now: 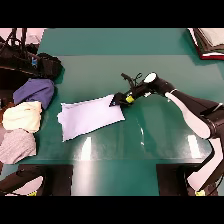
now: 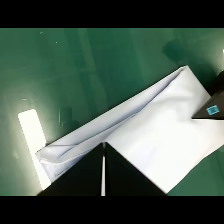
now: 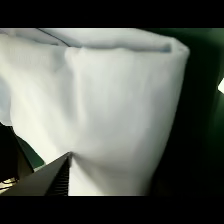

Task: Fold the shirts.

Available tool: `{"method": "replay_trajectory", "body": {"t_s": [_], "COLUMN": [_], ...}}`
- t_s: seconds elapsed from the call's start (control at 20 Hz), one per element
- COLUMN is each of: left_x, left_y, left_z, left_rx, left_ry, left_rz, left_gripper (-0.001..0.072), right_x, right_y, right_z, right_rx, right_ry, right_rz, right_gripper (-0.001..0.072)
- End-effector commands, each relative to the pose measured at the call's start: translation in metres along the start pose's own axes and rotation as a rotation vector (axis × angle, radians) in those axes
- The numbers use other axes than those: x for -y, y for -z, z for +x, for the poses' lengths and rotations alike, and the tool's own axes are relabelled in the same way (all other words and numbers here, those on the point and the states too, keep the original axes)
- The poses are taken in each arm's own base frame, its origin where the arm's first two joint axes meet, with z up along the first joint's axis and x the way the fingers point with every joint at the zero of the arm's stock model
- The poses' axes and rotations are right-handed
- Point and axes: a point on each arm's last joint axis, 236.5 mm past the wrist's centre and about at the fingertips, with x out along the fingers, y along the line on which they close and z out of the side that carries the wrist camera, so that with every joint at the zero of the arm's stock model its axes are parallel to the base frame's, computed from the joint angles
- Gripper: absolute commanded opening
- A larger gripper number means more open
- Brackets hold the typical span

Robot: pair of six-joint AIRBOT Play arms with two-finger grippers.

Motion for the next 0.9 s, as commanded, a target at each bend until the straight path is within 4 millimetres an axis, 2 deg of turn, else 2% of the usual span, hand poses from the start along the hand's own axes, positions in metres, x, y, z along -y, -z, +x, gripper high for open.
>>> {"method": "replay_trajectory", "body": {"t_s": [0.0, 0.1, 0.2, 0.25, 0.35, 0.45, 0.6, 0.7, 0.75, 0.85], "left_x": [0.000, 0.000, 0.000, 0.000, 0.001, 0.001, 0.001, 0.001, 0.001, 0.002], "left_y": [0.003, 0.004, 0.004, 0.004, 0.005, 0.008, 0.008, 0.008, 0.008, 0.008], "left_z": [0.000, 0.000, 0.000, 0.000, 0.000, 0.000, 0.000, 0.000, 0.000, 0.000], "left_rx": [-0.013, -0.015, -0.015, -0.015, -0.022, -0.032, -0.033, -0.033, -0.033, -0.032], "left_ry": [0.001, 0.002, 0.002, 0.002, 0.003, 0.003, 0.003, 0.003, 0.003, 0.006], "left_rz": [0.000, -0.001, -0.001, -0.001, -0.001, -0.001, -0.004, -0.009, -0.009, -0.011], "left_gripper": [0.0022, 0.0021, 0.0022, 0.0021, 0.0022, 0.0021, 0.0022, 0.0022, 0.0022, 0.0022], "right_x": [-0.011, -0.012, -0.012, -0.011, 0.000, 0.022, 0.069, 0.107, 0.129, 0.172], "right_y": [0.005, 0.006, 0.002, -0.003, -0.017, -0.029, -0.029, -0.013, 0.003, 0.044], "right_z": [0.019, 0.020, 0.011, -0.002, -0.045, -0.112, -0.236, -0.322, -0.366, -0.441], "right_rx": [-0.007, -0.012, 0.002, 0.025, 0.096, 0.188, 0.369, 0.534, 0.634, 0.835], "right_ry": [0.003, 0.001, 0.001, 0.009, 0.074, 0.175, 0.311, 0.385, 0.420, 0.482], "right_rz": [-0.023, -0.040, -0.055, -0.060, -0.094, -0.112, -0.033, 0.088, 0.168, 0.343], "right_gripper": [0.0297, 0.0023, 0.0023, 0.0022, 0.0021, 0.0022, 0.0022, 0.0022, 0.0021, 0.0021]}}
